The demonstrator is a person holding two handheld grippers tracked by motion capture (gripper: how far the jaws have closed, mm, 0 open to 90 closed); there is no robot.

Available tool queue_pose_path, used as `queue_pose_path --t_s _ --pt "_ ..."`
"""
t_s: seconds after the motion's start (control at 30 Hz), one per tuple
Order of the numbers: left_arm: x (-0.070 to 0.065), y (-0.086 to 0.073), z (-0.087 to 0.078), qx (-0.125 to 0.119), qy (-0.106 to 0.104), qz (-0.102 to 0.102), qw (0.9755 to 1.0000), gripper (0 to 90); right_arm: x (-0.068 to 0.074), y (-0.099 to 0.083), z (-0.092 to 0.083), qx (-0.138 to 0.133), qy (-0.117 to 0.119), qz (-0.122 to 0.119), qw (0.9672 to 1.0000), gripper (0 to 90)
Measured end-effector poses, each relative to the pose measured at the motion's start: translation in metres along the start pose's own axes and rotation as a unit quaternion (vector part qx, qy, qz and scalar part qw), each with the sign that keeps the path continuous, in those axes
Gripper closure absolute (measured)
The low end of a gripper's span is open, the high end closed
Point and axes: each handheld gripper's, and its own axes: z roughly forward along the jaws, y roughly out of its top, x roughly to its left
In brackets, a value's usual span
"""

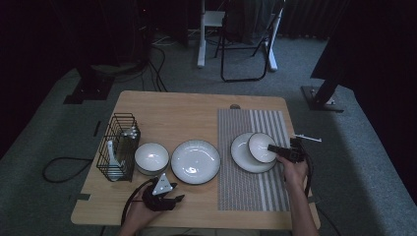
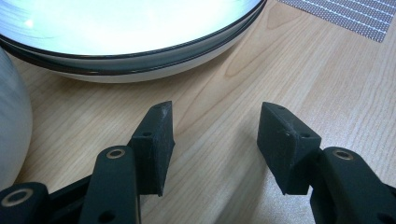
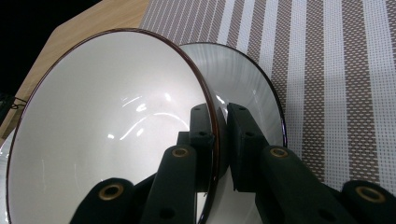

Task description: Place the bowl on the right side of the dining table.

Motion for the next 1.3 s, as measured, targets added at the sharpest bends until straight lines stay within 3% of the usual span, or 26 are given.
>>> queue_pose_path --t_s 0.57,0.77,1.3 --pt "0.0 0.0 0.0 0.0 0.0 0.0 1.0 46.6 0.004 -0.002 0.003 0.008 -0.024 -0.006 0.9997 81.6" --pt "0.0 0.0 0.0 0.0 0.0 0.001 1.0 46.6 0.017 0.002 0.006 0.011 -0.054 -0.034 0.9979 80.9" --pt "0.0 0.0 0.0 0.001 0.0 0.0 1.0 46.5 0.021 0.004 0.012 0.011 -0.053 -0.025 0.9982 80.2"
